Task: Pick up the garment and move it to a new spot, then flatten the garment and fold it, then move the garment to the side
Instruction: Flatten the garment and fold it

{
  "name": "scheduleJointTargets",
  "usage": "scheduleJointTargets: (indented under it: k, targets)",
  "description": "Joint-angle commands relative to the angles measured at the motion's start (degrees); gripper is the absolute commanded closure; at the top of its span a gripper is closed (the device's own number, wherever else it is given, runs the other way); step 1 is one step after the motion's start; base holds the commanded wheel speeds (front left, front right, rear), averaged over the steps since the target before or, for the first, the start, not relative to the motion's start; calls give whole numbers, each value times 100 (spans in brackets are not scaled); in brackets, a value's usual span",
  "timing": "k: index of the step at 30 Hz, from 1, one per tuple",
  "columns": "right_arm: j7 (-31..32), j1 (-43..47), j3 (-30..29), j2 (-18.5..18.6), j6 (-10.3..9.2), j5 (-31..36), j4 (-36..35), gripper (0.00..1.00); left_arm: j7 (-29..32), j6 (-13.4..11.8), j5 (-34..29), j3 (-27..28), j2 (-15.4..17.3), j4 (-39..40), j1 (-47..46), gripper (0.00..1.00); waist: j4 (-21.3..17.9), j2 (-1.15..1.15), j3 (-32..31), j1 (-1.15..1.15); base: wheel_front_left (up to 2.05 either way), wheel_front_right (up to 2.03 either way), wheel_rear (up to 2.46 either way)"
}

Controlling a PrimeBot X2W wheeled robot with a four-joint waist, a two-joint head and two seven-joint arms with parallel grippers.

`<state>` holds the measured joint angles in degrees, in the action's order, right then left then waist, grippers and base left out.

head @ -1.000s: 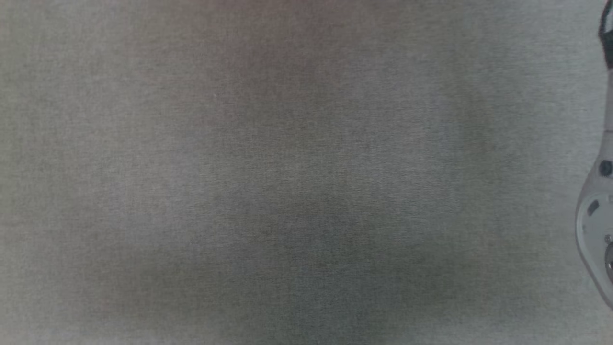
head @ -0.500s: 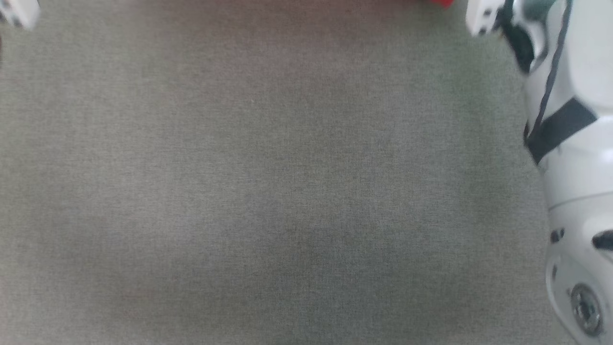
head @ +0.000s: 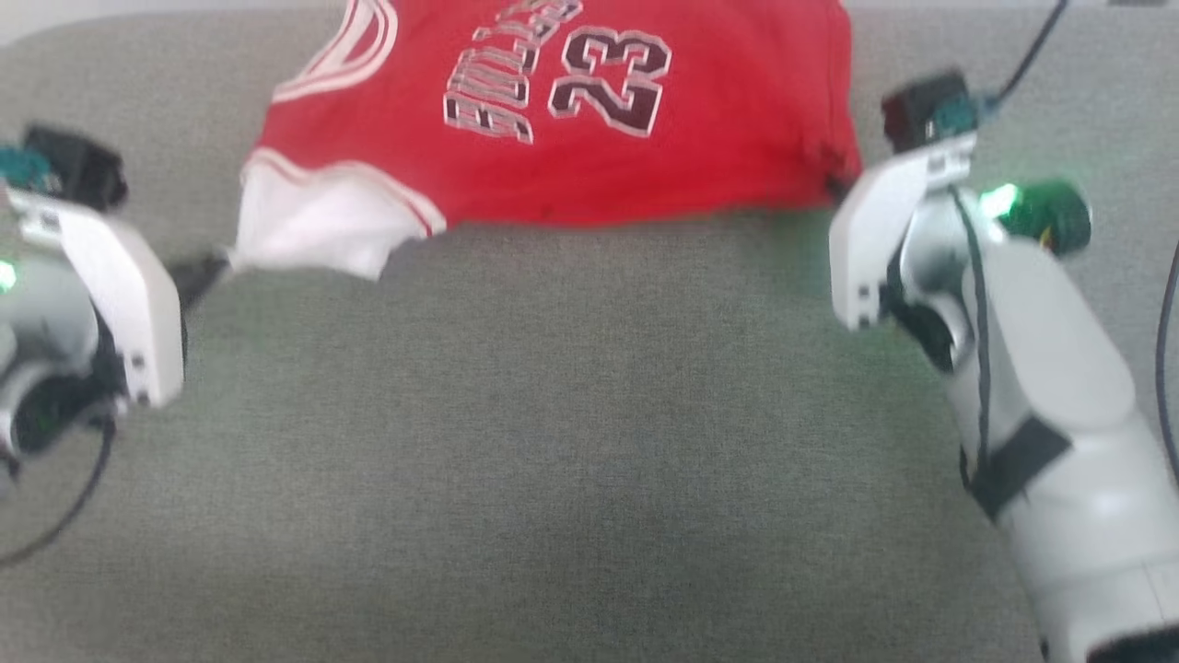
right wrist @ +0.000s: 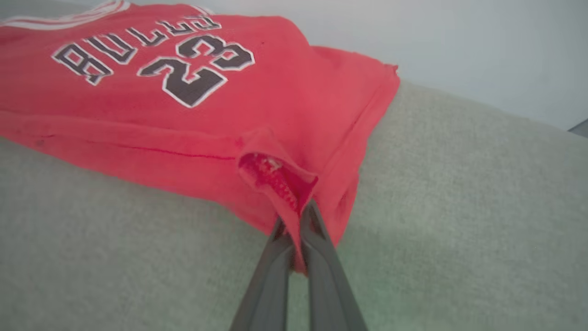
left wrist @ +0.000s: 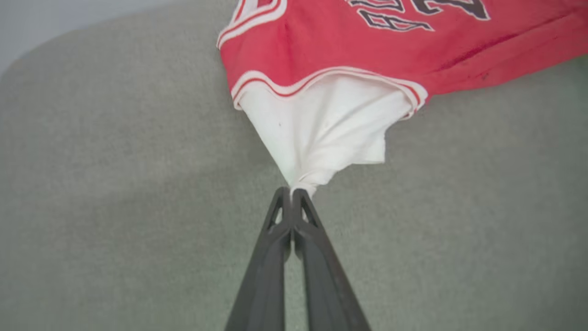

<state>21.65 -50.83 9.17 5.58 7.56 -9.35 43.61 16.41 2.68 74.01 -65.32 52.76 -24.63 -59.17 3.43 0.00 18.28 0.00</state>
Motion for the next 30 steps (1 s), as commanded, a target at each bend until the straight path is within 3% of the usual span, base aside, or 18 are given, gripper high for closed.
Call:
scheduleJointTargets:
  k: [1, 8, 13, 24, 30]
  targets:
    - [188, 356, 176, 156, -14, -222, -342, 100, 93, -215, 126, -34, 225, 355, 283, 100, -18, 0, -88, 0, 0, 0, 0]
    - [942, 1855, 365, 802, -14, -987, -2072, 100, 113, -1176, 620, -197, 1023, 2153, 1300, 100, -38, 0, -247, 0, 0, 0, 0]
    - [1416, 2863, 158, 1028, -15, -1200, -3207, 100, -60, -1635, 857, -328, 1471, 3077, 1896, 100, -40, 0, -297, 0, 0, 0, 0]
    - [2414, 4386, -93, 1312, -15, -1478, -4799, 100, -56, -2176, 1320, -583, 1946, 4123, 2813, 100, -24, 0, -329, 0, 0, 0, 0]
    - [2589, 4966, -240, 1354, -15, -1632, -5278, 100, -3, -2383, 1366, -608, 2082, 4482, 3035, 100, -87, 0, -374, 0, 0, 0, 0]
